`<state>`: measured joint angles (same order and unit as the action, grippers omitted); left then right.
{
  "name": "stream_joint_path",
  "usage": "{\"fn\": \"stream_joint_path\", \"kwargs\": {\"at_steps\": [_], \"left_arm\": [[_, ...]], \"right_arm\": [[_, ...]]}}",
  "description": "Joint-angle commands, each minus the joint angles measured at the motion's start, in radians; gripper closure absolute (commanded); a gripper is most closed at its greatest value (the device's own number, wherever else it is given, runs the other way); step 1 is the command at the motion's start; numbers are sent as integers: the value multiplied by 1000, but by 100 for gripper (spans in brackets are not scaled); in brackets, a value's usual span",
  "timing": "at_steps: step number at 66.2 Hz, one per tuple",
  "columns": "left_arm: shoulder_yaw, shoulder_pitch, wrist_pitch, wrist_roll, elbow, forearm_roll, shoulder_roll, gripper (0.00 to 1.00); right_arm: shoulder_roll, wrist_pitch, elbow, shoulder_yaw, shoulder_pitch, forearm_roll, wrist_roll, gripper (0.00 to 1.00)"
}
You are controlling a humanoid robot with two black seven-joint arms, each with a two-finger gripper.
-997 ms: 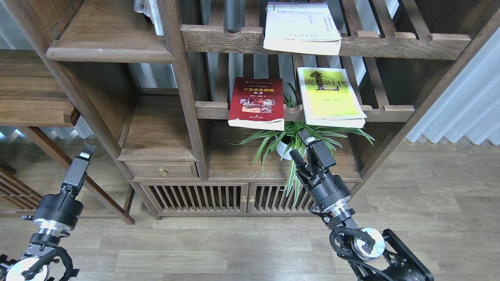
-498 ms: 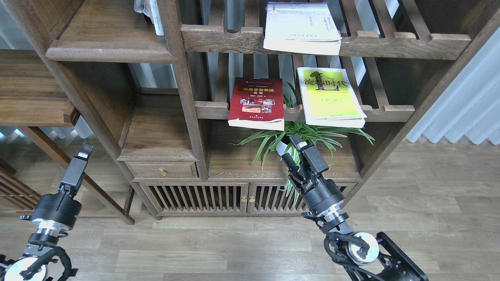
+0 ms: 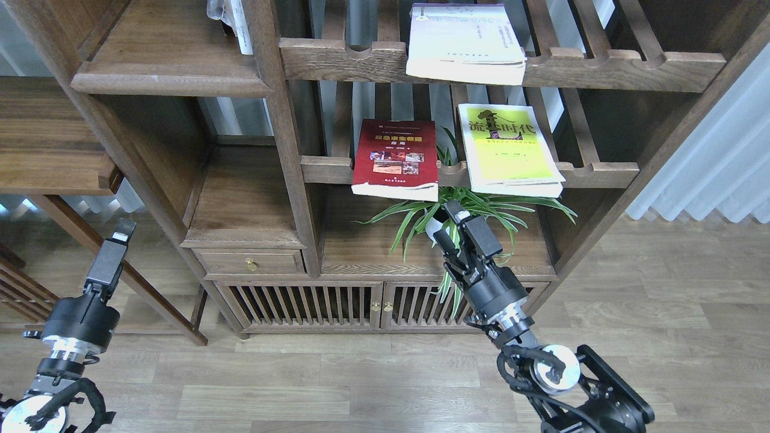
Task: Organize books on shelf
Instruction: 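Push the right gripper through the plant leaves toward the shelf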
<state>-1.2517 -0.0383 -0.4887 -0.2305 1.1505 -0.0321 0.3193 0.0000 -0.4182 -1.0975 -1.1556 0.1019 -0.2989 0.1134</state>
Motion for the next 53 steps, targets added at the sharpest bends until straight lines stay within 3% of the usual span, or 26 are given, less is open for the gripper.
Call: {"fn": "stream_joint_path", "kwargs": {"at_steps": [1, 53], "left_arm": [[-15, 6, 0, -3, 0, 0, 1, 0], [-11, -8, 0, 2, -15, 0, -17, 0]], "right_arm": [[0, 7, 19, 2, 1, 0, -1, 0], [0, 9, 53, -10, 18, 1, -1, 0]]}}
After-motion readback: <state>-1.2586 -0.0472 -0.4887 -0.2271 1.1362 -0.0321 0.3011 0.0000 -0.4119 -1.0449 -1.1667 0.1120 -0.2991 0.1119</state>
